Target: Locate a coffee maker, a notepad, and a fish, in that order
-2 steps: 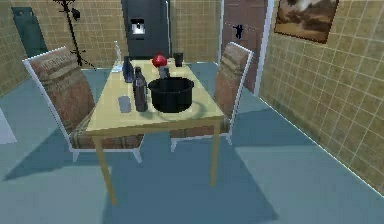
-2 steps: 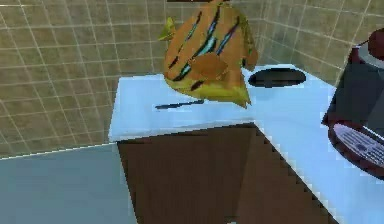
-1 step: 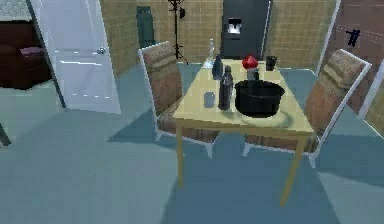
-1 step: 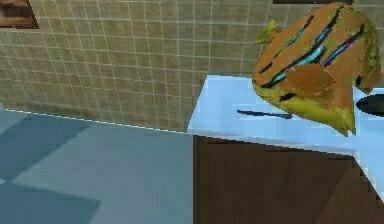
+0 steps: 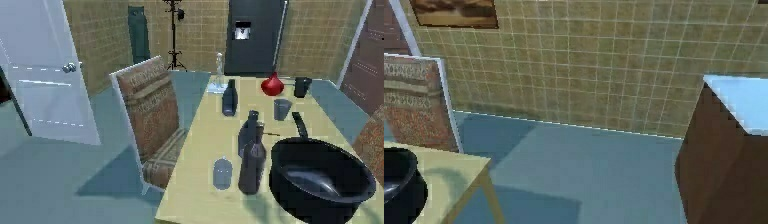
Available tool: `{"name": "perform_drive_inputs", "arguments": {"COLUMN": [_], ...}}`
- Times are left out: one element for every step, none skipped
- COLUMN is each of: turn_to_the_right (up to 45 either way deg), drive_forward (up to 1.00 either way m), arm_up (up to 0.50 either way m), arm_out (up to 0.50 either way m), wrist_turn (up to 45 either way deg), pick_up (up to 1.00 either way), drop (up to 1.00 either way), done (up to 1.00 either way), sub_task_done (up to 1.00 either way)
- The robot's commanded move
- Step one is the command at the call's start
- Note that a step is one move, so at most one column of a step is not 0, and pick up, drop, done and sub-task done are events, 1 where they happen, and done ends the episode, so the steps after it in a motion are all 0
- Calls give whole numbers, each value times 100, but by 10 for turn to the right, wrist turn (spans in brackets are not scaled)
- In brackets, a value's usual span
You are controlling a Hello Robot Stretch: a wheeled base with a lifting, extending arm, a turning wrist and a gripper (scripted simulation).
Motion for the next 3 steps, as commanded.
{"name": "perform_drive_inputs", "arguments": {"turn_to_the_right": [-450,-30,-30], "drive_forward": [0,0,0], "arm_up": [0,0,0], "arm_out": [0,0,0], "wrist_turn": [0,0,0], "pick_up": [0,0,0], "drop": [0,0,0], "done": [0,0,0], "sub_task_done": [0,0,0]}}
